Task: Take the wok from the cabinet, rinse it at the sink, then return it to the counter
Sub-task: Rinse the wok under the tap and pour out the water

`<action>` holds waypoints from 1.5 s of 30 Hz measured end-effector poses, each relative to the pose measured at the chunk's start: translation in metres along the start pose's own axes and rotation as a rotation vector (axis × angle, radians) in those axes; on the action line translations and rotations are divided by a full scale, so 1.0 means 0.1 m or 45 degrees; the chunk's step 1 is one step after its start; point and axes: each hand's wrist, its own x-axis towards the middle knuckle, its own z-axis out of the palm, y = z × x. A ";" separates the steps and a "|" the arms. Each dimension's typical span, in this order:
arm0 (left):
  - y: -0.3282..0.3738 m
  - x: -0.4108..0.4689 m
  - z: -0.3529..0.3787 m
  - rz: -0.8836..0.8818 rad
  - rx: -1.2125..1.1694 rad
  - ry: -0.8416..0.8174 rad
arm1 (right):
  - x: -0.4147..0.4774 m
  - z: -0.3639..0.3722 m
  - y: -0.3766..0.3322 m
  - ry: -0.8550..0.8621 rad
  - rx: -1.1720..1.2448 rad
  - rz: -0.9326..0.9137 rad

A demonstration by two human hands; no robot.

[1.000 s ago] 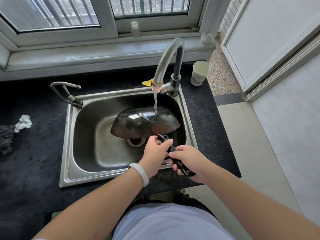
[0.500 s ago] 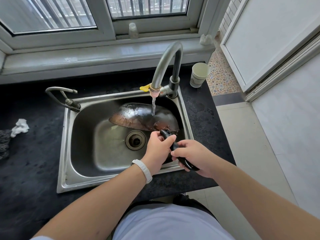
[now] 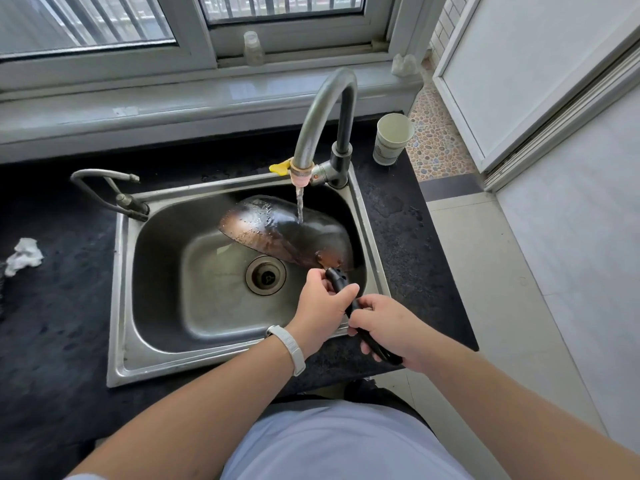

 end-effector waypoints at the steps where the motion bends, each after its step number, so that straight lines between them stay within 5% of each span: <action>1: -0.01 0.00 0.00 -0.001 0.023 -0.008 | 0.00 0.01 0.01 0.006 -0.016 0.004; 20: -0.43 -0.08 -0.05 -0.008 0.131 -0.159 | 0.01 0.30 0.67 0.331 -0.364 -0.113; 36: -0.60 -0.22 -0.10 -0.027 0.194 -0.318 | 0.02 0.57 1.10 0.436 -0.014 -0.213; 45: -0.64 -0.26 -0.10 -0.010 0.250 -0.310 | 0.01 0.66 1.16 0.427 -0.230 -0.166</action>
